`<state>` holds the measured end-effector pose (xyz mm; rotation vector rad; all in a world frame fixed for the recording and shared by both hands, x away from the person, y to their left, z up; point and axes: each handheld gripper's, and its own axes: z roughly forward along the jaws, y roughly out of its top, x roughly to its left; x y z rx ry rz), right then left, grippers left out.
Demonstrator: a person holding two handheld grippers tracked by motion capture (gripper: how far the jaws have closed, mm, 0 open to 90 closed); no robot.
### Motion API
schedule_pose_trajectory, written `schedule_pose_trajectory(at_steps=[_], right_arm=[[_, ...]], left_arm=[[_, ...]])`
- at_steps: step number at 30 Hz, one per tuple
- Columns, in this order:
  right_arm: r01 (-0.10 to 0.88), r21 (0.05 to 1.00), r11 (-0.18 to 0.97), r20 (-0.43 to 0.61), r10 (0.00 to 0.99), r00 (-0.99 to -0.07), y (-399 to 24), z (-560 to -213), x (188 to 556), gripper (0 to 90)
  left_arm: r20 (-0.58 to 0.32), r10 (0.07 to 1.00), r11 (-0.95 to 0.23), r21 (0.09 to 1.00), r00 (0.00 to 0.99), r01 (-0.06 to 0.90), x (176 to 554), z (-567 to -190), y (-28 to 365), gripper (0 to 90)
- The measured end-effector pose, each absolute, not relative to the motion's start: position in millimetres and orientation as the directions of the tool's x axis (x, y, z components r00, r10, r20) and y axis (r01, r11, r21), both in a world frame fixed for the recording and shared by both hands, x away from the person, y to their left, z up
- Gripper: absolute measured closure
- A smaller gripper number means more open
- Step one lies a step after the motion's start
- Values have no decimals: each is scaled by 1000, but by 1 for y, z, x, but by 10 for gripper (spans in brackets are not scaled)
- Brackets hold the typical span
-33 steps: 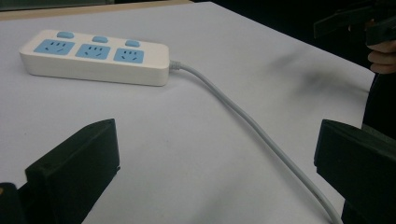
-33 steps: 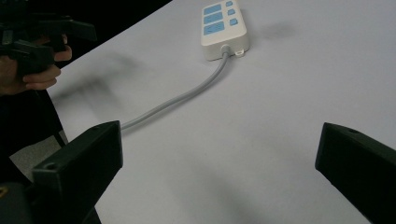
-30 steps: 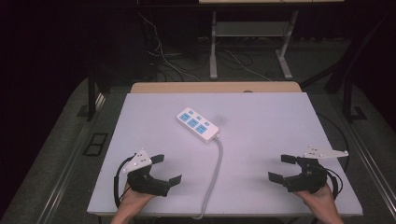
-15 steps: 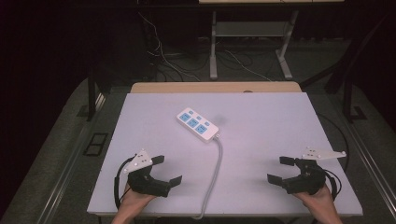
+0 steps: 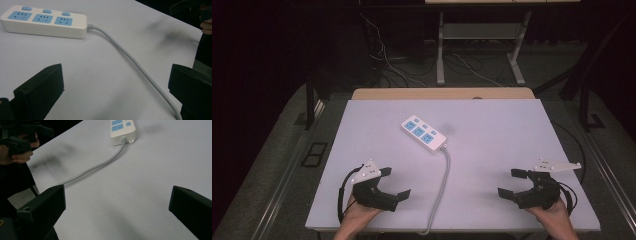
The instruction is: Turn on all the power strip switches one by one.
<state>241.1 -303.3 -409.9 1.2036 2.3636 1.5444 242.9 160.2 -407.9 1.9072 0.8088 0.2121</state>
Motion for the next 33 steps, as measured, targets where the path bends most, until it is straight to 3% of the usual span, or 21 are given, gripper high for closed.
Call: schedule_pose_trajectory(at_steps=[33], right_arm=[[572, 798, 187, 343, 640, -687, -303, -412, 240, 6]], left_arm=[[-171, 532, -413, 803, 829, 431, 281, -369, 129, 0]])
